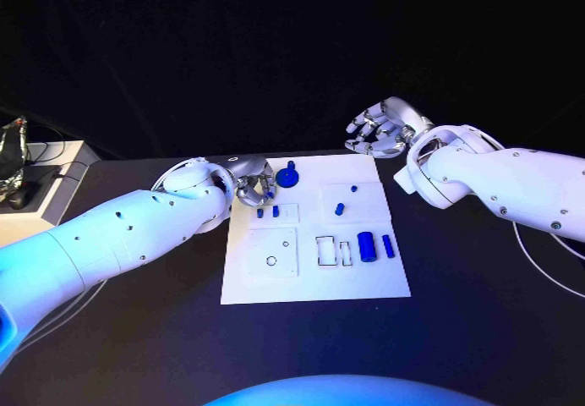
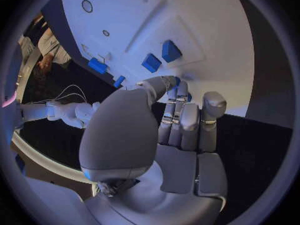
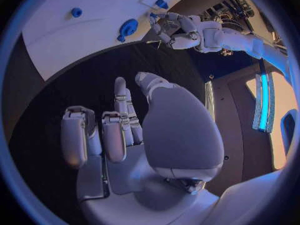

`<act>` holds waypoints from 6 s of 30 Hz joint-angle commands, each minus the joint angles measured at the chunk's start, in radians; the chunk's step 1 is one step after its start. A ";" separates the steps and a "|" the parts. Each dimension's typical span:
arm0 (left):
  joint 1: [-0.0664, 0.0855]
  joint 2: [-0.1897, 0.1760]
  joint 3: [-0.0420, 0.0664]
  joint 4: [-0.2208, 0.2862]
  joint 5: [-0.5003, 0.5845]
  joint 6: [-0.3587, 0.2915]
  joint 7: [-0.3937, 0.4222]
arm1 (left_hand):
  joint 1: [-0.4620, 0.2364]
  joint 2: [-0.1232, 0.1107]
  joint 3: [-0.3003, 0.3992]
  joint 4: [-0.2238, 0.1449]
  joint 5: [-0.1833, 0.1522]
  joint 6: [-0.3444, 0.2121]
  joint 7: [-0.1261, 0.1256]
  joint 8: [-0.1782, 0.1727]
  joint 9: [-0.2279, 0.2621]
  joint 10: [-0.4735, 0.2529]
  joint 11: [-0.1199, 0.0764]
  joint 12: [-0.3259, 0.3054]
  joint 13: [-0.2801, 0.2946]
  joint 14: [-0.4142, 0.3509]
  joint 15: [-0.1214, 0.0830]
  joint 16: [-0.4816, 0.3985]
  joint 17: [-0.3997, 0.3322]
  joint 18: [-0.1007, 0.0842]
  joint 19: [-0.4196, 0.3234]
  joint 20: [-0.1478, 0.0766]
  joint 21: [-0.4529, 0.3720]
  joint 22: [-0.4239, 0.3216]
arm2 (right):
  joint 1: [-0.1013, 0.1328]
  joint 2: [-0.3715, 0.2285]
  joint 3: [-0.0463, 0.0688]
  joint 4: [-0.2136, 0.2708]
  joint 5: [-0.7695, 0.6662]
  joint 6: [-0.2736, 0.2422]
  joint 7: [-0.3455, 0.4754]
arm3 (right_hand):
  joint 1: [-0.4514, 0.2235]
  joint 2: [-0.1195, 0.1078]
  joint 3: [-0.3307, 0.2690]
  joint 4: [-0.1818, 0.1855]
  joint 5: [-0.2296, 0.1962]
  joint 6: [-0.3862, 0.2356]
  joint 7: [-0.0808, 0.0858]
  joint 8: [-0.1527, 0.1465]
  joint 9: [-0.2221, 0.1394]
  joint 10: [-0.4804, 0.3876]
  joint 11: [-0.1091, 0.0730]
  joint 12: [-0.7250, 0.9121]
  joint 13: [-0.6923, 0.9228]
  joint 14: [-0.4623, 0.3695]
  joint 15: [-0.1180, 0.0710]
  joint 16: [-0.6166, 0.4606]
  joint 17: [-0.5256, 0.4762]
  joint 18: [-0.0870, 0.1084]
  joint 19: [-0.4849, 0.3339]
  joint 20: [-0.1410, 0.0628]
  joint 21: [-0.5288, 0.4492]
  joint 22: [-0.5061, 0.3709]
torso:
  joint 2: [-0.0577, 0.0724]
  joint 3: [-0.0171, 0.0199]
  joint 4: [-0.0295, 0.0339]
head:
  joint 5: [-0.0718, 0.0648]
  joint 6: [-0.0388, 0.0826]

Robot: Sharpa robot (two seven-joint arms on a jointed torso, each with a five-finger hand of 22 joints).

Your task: Assemble the parts on the task board

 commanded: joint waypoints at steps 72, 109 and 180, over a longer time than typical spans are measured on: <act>-0.003 -0.020 0.008 -0.013 -0.017 -0.021 -0.038 | -0.039 -0.022 -0.002 -0.022 -0.010 -0.130 -0.012 -0.110 -0.047 -0.017 0.012 -0.065 0.029 -0.026 0.004 -0.004 -0.060 -0.001 -0.022 0.007 -0.021 -0.039 | -0.001 -0.003 0.000 -0.006 -0.012 0.023 0.007 | -0.008 -0.006 0.005 -0.009 -0.006 0.000 0.013 -0.002 0.004 -0.037 0.013 -0.079 -0.066 0.071 0.021 -0.010 0.109 0.014 0.036 0.015 -0.048 0.166 | -0.001 -0.0015 0.0001 | 0.000 0.008; -0.147 -0.382 0.154 0.252 1.286 0.065 0.438 | -0.042 0.001 -0.106 0.075 -0.009 -0.082 0.050 -0.065 -0.094 -0.036 0.072 -0.190 -0.030 -0.412 0.109 -1.056 -0.704 0.044 -0.286 0.127 -0.959 -0.794 | -0.081 -0.028 -0.019 -0.019 -0.655 0.248 -0.096 | 0.035 -0.012 -0.024 -0.110 -0.104 -0.005 -0.012 -0.043 -0.005 -0.030 0.008 -0.211 -0.233 0.067 0.017 -0.017 0.093 0.025 0.026 0.011 -0.111 0.137 | -0.010 -0.0154 0.0037 | -0.048 0.051; -0.161 -0.414 0.167 0.281 1.301 0.022 0.417 | -0.021 0.007 -0.094 0.061 -0.007 -0.081 0.064 -0.062 -0.101 -0.039 0.081 -0.222 -0.030 -0.398 0.115 -1.118 -0.698 0.043 -0.250 0.127 -1.016 -0.838 | -0.123 0.048 -0.021 -0.038 -0.736 0.075 -0.158 | 0.043 0.077 0.351 -0.257 -0.260 0.159 -0.026 0.022 0.052 0.139 -0.018 -0.240 -0.305 0.071 -0.006 -0.014 0.100 0.014 0.047 -0.014 -0.065 0.170 | -0.013 -0.0129 -0.0008 | -0.044 0.030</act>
